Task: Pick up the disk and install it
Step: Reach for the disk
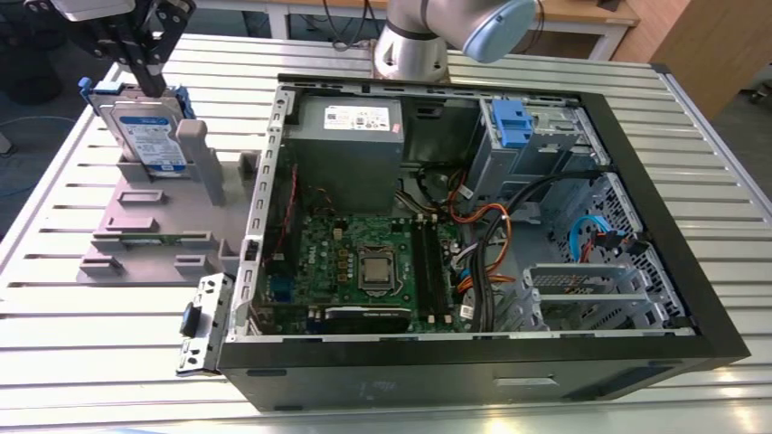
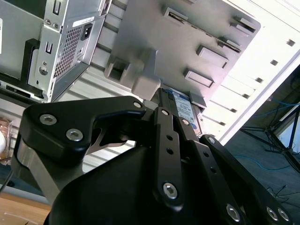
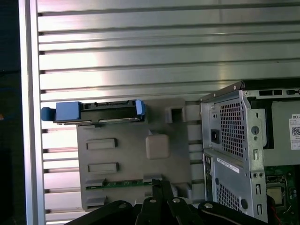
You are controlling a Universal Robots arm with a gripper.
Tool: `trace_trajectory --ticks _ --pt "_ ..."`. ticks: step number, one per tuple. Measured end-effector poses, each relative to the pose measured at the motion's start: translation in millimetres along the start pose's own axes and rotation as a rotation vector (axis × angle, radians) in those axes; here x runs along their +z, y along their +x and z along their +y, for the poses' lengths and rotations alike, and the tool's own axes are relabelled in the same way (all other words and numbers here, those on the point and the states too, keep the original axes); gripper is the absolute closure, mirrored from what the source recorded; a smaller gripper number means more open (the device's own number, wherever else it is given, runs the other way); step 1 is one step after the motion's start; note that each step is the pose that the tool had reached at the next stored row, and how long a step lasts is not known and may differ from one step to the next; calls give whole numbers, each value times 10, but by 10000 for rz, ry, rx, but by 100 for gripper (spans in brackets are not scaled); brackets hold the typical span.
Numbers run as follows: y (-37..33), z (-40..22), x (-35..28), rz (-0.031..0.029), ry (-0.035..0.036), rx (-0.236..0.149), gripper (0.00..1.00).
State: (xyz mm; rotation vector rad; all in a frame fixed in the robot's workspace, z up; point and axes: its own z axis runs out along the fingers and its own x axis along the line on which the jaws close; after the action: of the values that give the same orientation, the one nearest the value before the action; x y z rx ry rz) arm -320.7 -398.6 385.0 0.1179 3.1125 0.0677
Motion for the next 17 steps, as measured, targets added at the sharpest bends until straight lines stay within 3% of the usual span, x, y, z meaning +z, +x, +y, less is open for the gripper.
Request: trace_trajectory --ticks 17 --pt "49 -1 9 0 0 0 89"
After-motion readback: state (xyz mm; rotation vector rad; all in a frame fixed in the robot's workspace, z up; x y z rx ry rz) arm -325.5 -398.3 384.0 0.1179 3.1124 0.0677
